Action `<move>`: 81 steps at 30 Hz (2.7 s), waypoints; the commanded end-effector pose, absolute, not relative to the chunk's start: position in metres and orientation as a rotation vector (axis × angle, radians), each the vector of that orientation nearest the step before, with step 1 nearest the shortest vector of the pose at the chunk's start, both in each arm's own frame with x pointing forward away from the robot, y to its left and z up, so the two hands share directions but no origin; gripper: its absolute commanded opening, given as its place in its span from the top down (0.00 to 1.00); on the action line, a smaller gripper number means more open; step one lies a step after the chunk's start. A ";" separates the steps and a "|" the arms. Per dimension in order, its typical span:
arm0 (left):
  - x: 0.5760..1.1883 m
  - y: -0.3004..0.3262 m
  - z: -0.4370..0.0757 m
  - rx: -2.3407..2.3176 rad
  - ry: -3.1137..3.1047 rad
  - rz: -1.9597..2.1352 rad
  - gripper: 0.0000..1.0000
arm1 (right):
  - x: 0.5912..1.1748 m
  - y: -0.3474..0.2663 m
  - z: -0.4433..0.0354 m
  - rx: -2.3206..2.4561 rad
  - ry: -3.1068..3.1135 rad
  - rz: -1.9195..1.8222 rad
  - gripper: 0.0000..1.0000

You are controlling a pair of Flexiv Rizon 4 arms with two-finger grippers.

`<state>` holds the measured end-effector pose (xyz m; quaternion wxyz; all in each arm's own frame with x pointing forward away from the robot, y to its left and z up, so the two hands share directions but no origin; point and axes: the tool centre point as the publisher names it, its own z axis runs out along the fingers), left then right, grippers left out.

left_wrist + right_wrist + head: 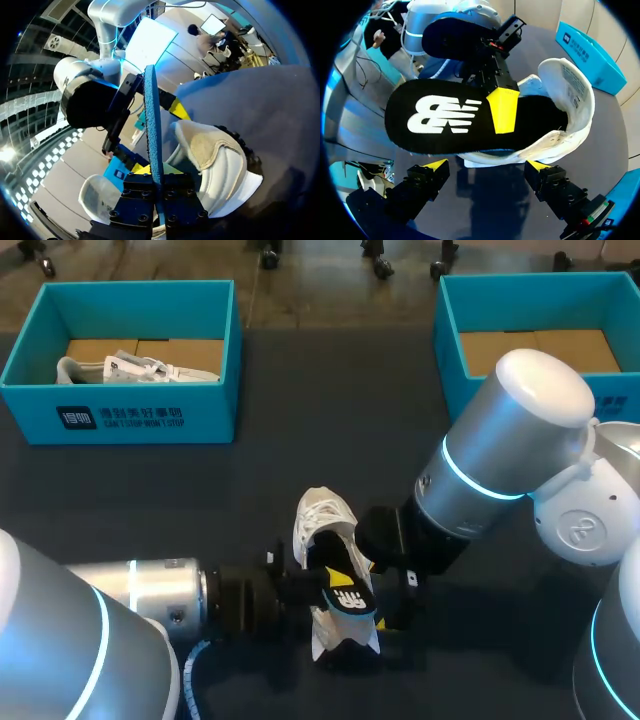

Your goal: Take the shoe out of the shoebox, open the shoe tongue, remove and reinsert the insole, then place the shoe into the shoebox

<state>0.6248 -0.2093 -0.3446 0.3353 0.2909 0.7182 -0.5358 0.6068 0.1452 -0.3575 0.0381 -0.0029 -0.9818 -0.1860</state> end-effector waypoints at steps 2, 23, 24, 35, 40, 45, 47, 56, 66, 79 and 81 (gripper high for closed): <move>0.625 -0.213 -0.341 0.759 1.894 -1.435 1.00 | 0.606 0.147 -0.359 -0.011 -3.014 -0.569 0.00; 0.599 -0.212 -0.313 0.856 1.875 -1.477 1.00 | 0.606 0.147 -0.359 -0.011 -3.014 -0.569 0.00; 0.599 -0.213 -0.315 0.865 1.869 -1.459 1.00 | 0.606 0.147 -0.359 -0.011 -3.014 -0.569 0.00; 0.634 -0.212 -0.341 0.860 1.909 -1.303 1.00 | 0.606 0.147 -0.359 -0.011 -3.014 -0.569 0.00; 0.639 -0.209 -0.344 0.851 1.919 -1.290 1.00 | 0.606 0.147 -0.359 -0.011 -3.014 -0.569 0.00; 0.636 -0.205 -0.340 0.829 1.929 -1.333 1.00 | 0.606 0.147 -0.359 -0.011 -3.014 -0.569 0.00; 0.631 -0.203 -0.334 0.824 1.925 -1.364 0.85 | 0.606 0.147 -0.359 -0.011 -3.014 -0.569 0.00; 0.615 -0.197 -0.313 0.839 1.904 -1.454 0.72 | 0.606 0.147 -0.359 -0.011 -3.014 -0.569 0.00; 0.610 -0.205 -0.322 0.906 1.942 -1.410 0.86 | 0.606 0.147 -0.359 -0.011 -3.014 -0.569 0.00; 0.631 -0.213 -0.352 0.943 1.846 -1.244 1.00 | 0.606 0.147 -0.359 -0.011 -3.014 -0.569 0.00; 0.634 -0.213 -0.353 0.928 1.851 -1.245 1.00 | 0.606 0.147 -0.359 -0.011 -3.014 -0.569 0.00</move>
